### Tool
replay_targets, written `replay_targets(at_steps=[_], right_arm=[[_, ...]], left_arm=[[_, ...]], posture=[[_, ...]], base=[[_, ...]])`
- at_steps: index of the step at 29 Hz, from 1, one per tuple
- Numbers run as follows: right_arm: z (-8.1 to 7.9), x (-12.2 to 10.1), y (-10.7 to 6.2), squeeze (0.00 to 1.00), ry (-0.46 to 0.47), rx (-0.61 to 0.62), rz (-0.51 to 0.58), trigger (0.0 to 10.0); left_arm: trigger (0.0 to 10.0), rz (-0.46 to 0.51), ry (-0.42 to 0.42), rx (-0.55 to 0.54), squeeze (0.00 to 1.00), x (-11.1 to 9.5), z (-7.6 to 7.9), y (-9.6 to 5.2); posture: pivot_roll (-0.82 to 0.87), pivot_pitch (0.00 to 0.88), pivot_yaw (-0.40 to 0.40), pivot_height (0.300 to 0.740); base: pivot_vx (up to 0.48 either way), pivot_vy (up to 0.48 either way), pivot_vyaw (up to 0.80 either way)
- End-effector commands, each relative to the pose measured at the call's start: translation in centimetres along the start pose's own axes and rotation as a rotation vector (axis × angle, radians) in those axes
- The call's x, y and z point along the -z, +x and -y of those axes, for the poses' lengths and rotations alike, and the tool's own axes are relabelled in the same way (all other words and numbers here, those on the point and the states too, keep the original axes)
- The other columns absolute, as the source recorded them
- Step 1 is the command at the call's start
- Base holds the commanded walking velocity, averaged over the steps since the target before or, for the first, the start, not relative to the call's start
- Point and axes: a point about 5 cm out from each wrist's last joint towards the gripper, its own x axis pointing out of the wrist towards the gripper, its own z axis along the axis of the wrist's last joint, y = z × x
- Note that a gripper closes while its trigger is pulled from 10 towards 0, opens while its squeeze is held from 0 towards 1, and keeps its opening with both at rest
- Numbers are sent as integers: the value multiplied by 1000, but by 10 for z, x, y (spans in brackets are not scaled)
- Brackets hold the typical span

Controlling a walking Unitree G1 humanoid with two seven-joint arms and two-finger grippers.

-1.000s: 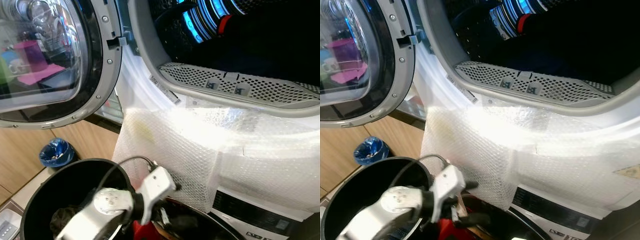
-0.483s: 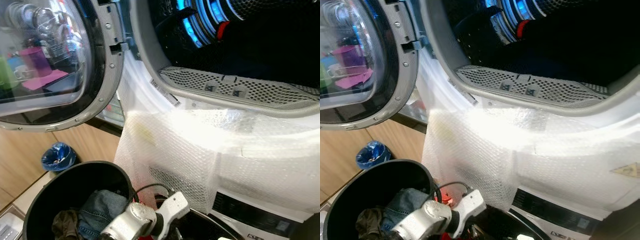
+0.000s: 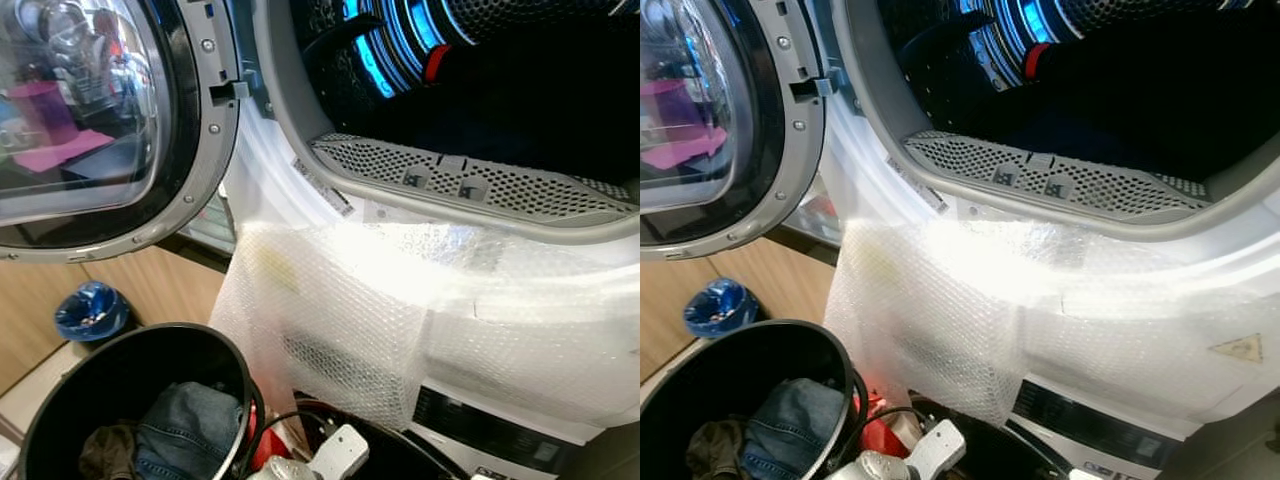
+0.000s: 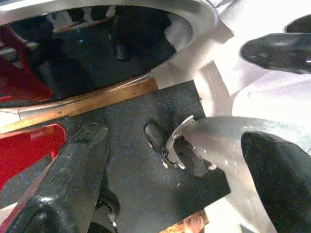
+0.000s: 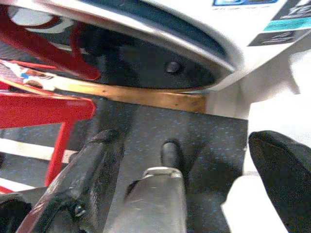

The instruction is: Clothes washing

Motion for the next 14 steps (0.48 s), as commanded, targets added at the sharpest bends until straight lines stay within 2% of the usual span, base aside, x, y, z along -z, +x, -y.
replay_targets(at_steps=[1,8,11,14], right_arm=[[6,1,-1,0,-2,28,-3,10000],[13,-6,0,0,11,75,14,10000],[9,-5,0,0,23,68,14,10000],[2,-1,0,0,21,47,6,10000]], left_arm=[[10000,-15,-29,-96,0,10,-8,-2],[10000,-53,-33,-224,0,26,-24,-9],[10000,-70,-44,-247,0,33,-28,-12],[10000,-94,-21,-281,0,40,-31,-14]], posture=[[-140,10,-36,740],[-123,13,-38,740],[-120,13,-38,740],[-106,11,-34,740]], base=[[0,0,0],[0,0,0],[0,0,0],[0,0,0]])
